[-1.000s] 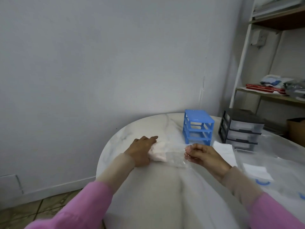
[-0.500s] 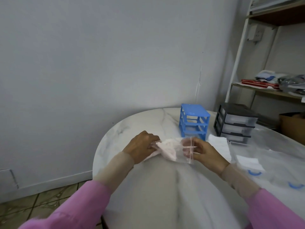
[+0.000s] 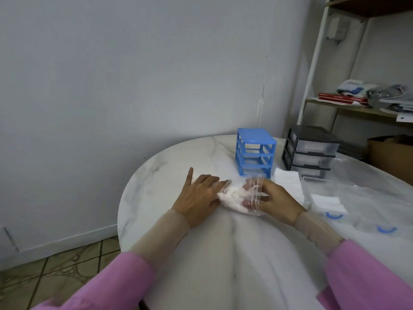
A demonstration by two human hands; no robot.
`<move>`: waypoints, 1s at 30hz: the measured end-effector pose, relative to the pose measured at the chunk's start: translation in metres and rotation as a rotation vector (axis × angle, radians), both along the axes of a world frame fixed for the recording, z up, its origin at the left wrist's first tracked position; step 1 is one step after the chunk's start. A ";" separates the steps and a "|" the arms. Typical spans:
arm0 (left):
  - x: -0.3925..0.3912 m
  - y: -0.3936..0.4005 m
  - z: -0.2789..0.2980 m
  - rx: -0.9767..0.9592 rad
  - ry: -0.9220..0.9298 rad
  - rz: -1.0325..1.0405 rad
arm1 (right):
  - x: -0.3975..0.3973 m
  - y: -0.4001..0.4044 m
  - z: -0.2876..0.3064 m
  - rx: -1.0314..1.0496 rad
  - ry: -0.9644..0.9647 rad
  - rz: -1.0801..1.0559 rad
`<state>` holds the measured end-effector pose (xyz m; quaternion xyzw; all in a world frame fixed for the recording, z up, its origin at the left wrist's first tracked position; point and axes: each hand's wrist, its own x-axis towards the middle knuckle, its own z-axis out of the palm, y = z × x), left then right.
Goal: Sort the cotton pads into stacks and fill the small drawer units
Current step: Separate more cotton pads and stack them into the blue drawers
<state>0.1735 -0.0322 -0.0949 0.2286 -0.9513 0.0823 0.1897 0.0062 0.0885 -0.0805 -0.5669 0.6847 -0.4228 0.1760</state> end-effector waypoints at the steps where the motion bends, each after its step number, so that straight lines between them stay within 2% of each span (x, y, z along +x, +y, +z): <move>1: -0.001 0.001 -0.002 -0.002 0.012 0.001 | 0.000 0.001 -0.002 0.020 -0.019 0.011; 7: -0.003 0.007 0.003 -0.132 0.004 -0.040 | 0.001 0.003 -0.005 -0.001 -0.065 0.053; 13: -0.011 0.010 0.002 -0.088 0.048 -0.096 | 0.004 0.005 0.003 0.015 0.005 0.068; 17: -0.015 0.014 0.001 0.029 0.042 -0.064 | 0.009 0.006 0.007 -0.009 0.083 0.122; 23: -0.012 0.011 -0.002 0.193 0.053 -0.109 | 0.003 0.003 -0.002 0.009 0.184 0.053; 30: -0.014 0.001 -0.005 0.076 -0.003 -0.102 | 0.000 0.009 -0.001 0.049 0.275 0.174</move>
